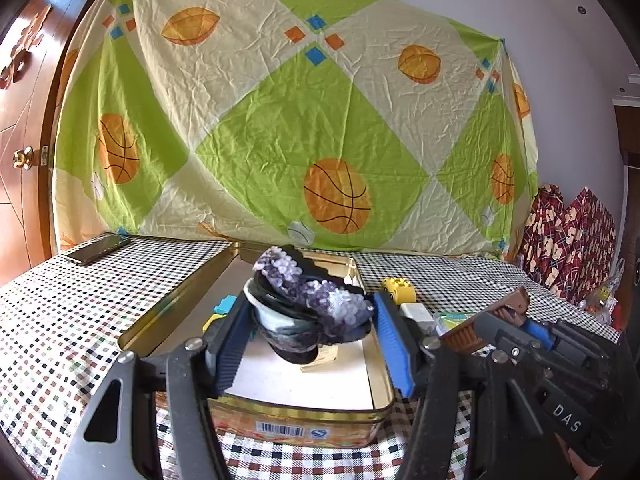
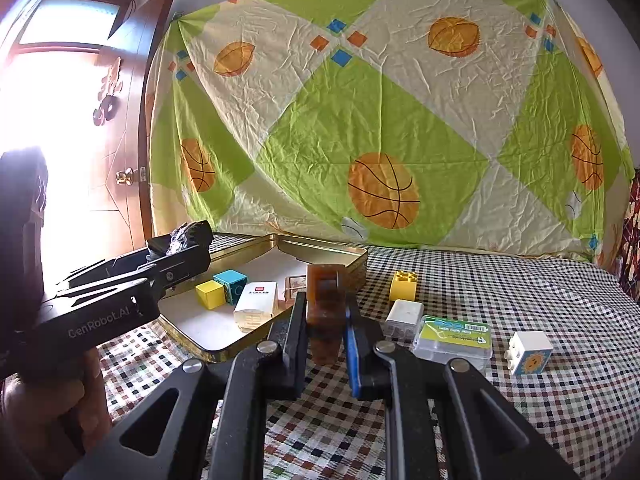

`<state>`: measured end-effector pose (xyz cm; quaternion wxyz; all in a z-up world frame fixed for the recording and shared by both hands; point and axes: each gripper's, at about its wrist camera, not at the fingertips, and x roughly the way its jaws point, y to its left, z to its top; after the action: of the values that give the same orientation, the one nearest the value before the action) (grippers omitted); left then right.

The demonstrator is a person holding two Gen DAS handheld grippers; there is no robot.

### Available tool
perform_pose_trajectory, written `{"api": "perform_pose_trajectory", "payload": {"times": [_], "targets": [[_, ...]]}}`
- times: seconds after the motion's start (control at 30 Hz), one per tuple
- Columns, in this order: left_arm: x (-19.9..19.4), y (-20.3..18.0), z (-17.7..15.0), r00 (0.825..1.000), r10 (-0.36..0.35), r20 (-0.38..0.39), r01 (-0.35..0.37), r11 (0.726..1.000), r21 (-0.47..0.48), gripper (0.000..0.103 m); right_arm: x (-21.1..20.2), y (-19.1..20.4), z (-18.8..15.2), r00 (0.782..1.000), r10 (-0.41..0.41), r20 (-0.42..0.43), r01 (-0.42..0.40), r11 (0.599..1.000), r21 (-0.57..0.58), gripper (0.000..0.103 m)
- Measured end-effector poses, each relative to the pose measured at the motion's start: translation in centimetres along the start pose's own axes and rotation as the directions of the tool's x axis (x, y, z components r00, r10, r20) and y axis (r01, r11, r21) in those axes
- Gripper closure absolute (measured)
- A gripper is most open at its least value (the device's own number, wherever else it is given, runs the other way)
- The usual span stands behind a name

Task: Organize rigid objects
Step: 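Lower the geode into the tin with the left tool while the right tool releases the stick inside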

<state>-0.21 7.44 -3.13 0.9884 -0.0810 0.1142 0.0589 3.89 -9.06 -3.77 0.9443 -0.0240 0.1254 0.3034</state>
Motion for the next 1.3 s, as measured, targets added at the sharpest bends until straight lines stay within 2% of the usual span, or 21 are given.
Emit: {"api": "perform_pose_trajectory", "payload": {"times": [0.87, 1.1, 1.3], "targets": [[0.4, 4.1, 0.6, 0.998, 0.057, -0.024, -0.058, 0.997, -0.045, 0.043, 1.5, 2.0, 1.1, 0.998, 0.063, -0.026, -0.063, 0.998, -0.031, 0.086], [2.2, 5.0, 1.3, 0.993, 0.018, -0.113, -0.024, 0.998, -0.055, 0.043, 1.3, 2.8, 3.0, 0.998, 0.061, -0.006, -0.062, 0.996, -0.065, 0.086], [4.3, 5.4, 2.6, 0.983, 0.008, -0.184, -0.017, 0.999, -0.044, 0.043, 2.7, 3.5, 5.9, 0.995, 0.103, -0.009, -0.104, 0.989, -0.105, 0.086]]}}
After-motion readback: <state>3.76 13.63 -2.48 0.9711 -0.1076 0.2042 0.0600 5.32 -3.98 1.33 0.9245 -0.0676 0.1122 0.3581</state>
